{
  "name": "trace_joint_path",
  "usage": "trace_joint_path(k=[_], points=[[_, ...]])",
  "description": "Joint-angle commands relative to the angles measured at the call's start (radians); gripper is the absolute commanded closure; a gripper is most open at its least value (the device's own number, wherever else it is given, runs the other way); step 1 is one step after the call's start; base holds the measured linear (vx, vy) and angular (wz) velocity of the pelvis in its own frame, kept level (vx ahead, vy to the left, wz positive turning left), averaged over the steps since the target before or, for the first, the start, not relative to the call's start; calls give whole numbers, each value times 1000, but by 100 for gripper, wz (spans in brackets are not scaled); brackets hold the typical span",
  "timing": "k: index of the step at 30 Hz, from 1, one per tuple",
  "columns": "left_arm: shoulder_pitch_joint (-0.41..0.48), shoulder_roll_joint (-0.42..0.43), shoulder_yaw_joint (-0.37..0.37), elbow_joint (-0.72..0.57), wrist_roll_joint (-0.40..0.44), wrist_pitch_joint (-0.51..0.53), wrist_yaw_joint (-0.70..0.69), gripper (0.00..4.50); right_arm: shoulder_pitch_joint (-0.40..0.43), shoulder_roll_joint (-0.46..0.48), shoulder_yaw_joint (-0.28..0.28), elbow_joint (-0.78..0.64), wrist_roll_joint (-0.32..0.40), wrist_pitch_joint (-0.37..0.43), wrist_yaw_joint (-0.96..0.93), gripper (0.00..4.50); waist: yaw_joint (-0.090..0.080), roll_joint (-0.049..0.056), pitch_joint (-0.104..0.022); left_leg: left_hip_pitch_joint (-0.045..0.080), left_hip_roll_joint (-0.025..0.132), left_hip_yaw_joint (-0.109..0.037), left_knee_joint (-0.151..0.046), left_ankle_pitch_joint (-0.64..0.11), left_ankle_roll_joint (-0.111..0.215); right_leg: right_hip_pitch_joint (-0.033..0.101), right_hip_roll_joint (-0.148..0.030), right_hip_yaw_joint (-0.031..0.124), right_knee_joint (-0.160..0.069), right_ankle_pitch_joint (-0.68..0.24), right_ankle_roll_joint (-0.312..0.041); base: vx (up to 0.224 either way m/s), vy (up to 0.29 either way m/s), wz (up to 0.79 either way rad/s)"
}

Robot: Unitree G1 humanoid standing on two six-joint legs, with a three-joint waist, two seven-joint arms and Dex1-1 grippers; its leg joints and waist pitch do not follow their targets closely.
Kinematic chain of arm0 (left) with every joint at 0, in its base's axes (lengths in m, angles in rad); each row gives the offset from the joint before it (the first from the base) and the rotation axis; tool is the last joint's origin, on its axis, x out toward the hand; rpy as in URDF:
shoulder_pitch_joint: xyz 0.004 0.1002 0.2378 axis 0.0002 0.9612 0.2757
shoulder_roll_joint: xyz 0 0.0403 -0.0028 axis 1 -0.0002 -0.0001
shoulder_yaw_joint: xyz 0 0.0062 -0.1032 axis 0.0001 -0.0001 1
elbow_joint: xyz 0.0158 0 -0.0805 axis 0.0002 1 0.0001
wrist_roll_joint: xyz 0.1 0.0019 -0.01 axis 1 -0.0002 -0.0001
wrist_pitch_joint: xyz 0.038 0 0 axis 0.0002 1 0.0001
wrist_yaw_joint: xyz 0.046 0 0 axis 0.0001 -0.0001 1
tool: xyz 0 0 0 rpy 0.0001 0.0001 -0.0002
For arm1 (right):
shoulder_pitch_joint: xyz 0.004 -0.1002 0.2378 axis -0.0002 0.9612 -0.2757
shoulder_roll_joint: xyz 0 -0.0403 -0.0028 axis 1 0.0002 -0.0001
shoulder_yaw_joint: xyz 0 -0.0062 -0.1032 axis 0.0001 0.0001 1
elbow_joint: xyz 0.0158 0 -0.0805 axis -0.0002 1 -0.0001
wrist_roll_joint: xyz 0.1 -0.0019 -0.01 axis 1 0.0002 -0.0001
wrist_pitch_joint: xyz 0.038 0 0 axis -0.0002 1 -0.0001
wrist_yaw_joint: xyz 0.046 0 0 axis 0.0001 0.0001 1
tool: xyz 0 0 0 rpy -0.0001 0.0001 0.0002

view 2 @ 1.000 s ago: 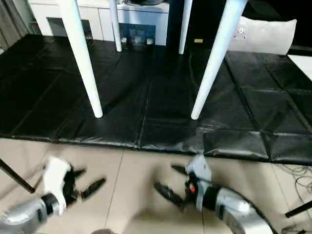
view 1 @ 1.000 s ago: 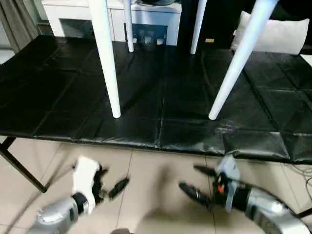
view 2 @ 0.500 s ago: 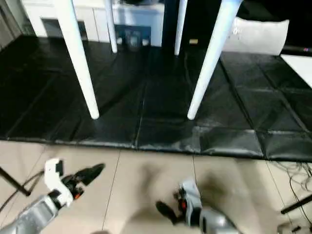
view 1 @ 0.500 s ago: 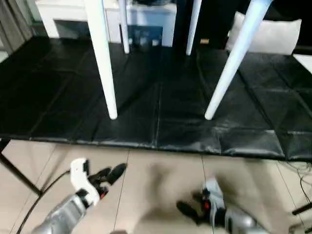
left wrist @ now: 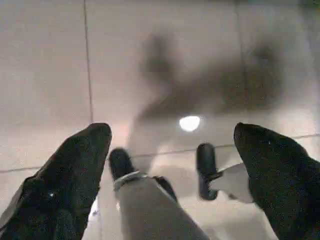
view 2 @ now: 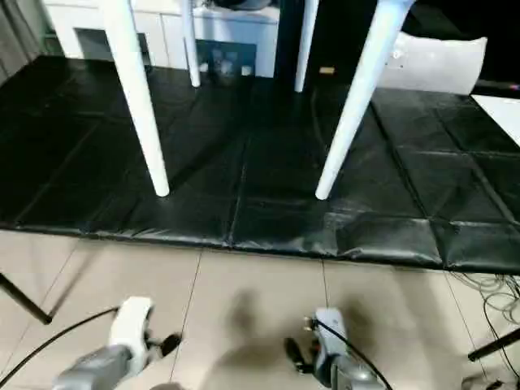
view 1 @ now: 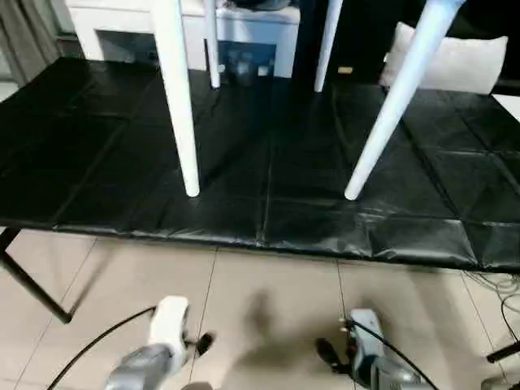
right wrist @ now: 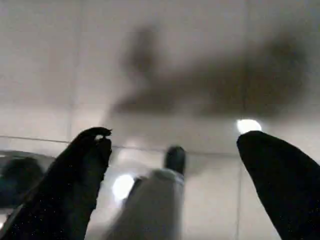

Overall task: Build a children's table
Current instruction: Flip table

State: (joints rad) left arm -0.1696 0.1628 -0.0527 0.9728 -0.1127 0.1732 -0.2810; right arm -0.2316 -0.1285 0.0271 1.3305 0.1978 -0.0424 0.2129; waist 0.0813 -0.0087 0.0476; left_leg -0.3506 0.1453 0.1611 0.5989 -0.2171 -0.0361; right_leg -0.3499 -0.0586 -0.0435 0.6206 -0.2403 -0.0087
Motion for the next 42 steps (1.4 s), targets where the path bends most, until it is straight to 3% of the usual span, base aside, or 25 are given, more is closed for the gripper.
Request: trace_joint_path(k=[1, 9, 20, 28, 34, 37, 42], points=[[-5, -4, 14, 58, 22, -17, 28, 7, 2, 12, -15, 16, -16, 13, -30, 0, 1, 2, -38, -2, 95, -35, -90, -217, 29, 22, -121, 58, -85, -121, -252, 0, 0, 0], [-19, -5, 31, 158, 19, -64, 20, 7, 13, 38, -14, 44, -75, 28, -66, 0, 0, 7, -31, 6, 104, -33, -97, -261, 28, 11, -119, 60, -88, -136, -266, 0, 0, 0], [-61, -32, 67, 294, 30, -113, 48, 7, -14, 18, -35, 39, -111, 58, -37, 0, 2, 7, -27, 6, 105, -32, -101, -272, 25, 11, -126, 65, -95, -165, -249, 0, 0, 0], [-100, -39, 88, 344, 41, -121, 63, 7, -20, 27, -48, 37, -128, 63, -25, 0, 4, 8, -31, 4, 107, -31, -99, -225, 44, 13, -126, 63, -87, -81, -267, 0, 0, 0], [-77, -5, 96, 354, 48, -142, 39, 7, -24, 34, -59, 36, -139, 67, -21, 0, 4, 8, -32, -2, 107, -28, -93, -163, 86, 12, -125, 60, -78, 23, -283, 0, 0, 0], [-69, 4, 105, 361, 55, -145, 36, 7, -24, 37, -64, 36, -146, 71, -14, 0, 4, 9, -31, 0, 109, -28, -95, -188, 85, 10, -126, 60, -81, -11, -282, 0, 0, 0], [-82, -4, 108, 367, 57, -137, 51, 7, -27, 39, -66, 36, -149, 72, -12, 0, 6, 11, -24, 3, 112, -29, -104, -254, 45, 6, -128, 65, -91, -108, -273, 0, 0, 0]])
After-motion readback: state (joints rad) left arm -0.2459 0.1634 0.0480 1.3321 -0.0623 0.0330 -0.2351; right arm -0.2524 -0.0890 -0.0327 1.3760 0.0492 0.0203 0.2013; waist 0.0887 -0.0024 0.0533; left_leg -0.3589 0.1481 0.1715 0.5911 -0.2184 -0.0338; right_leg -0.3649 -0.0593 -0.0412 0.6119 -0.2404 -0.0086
